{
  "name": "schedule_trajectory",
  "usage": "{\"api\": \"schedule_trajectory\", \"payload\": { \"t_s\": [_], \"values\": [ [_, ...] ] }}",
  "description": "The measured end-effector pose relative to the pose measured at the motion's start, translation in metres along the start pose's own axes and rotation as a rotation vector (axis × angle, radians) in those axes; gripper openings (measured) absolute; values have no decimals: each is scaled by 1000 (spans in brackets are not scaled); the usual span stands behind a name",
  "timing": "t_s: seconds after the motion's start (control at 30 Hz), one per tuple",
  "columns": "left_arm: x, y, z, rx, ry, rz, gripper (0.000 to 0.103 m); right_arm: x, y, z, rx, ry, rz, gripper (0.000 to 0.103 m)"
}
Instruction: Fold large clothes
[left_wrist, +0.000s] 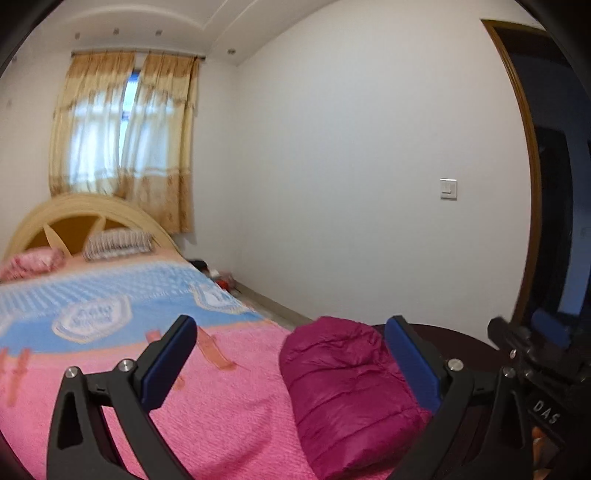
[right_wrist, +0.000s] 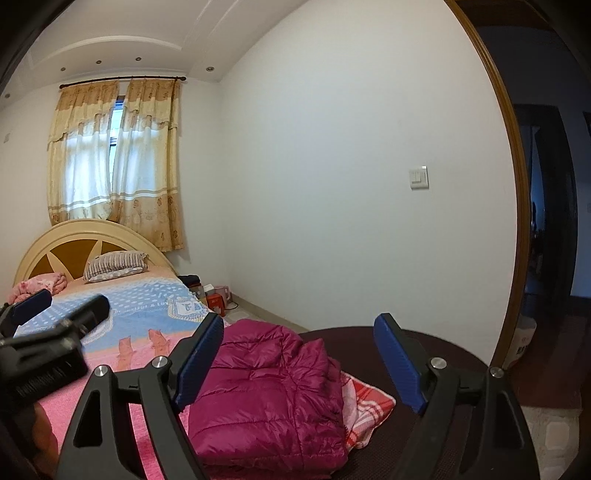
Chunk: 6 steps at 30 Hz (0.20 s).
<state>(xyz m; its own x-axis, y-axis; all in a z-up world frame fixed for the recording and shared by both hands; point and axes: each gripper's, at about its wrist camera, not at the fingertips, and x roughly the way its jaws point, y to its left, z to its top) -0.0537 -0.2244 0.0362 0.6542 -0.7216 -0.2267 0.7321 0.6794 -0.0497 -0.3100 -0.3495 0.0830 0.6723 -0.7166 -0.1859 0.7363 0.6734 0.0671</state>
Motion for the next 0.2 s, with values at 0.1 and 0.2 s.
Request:
{"api": "schedule_trajectory", "payload": {
  "t_s": [0.1,0.2],
  "values": [
    [10,7,-2,-8,35,39,103,6,-2,-3,17,29,10,84],
    [18,15,-5,-4,64,62,103,15,-9,-7,34,49,14,84]
  ]
}}
